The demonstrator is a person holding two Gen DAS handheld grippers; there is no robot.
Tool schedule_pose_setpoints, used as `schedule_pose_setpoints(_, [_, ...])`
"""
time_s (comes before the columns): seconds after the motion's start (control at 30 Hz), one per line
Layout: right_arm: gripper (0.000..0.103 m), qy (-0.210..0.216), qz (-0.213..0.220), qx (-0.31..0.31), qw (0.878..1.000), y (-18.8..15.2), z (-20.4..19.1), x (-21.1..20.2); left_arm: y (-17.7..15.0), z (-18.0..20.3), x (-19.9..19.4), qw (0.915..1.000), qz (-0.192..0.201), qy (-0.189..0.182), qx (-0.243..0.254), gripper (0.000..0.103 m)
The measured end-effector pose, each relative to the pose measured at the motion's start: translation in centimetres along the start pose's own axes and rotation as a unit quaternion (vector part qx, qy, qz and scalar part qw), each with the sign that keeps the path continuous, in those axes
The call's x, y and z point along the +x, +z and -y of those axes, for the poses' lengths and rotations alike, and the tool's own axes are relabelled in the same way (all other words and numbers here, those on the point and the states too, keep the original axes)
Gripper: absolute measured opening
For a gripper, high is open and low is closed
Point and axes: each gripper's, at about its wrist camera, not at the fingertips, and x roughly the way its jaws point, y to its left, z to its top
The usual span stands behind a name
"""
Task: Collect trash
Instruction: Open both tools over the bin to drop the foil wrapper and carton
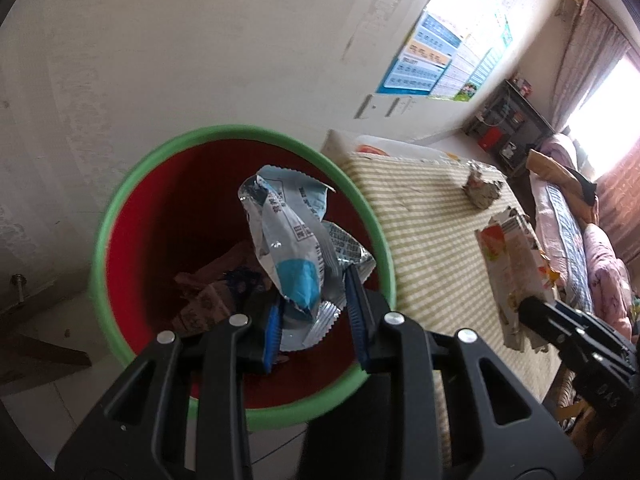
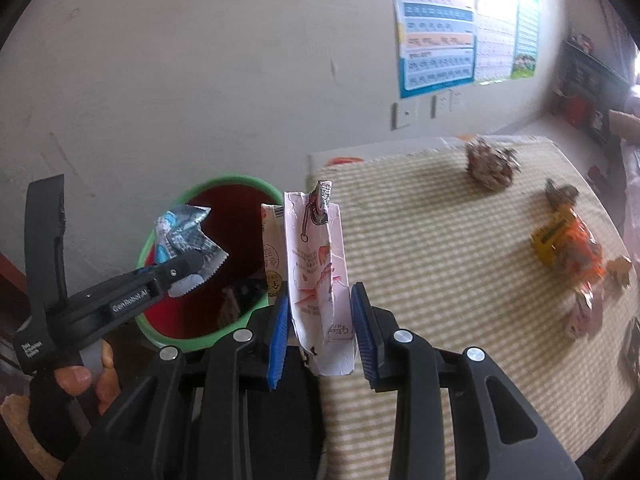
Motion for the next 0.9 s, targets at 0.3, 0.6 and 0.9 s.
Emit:
schedule_pose_setpoints(0.3, [0.031,0.029,-0.006,-0.037,0.999,1.6,-4.2,2.0,0.4,-3.4,-0.4,0.9994,0.006,0.028,-0.022,0.027])
schedule_pose_setpoints(0.6, [0.031,0.053,-0.013,-0.065,0.996,2.8,-7.3,3.5,0.1,-5.6,-0.6,0.9983,0.003,0.043,-0.039,0.027])
schedule_pose_setpoints(0.9, [0.032,0.06,-0.021,-0.074,0.995,2.9,-8.0,4.3,0.0,-6.1,-0.4,0.9976,0.002,0.051,-0.047,0.028])
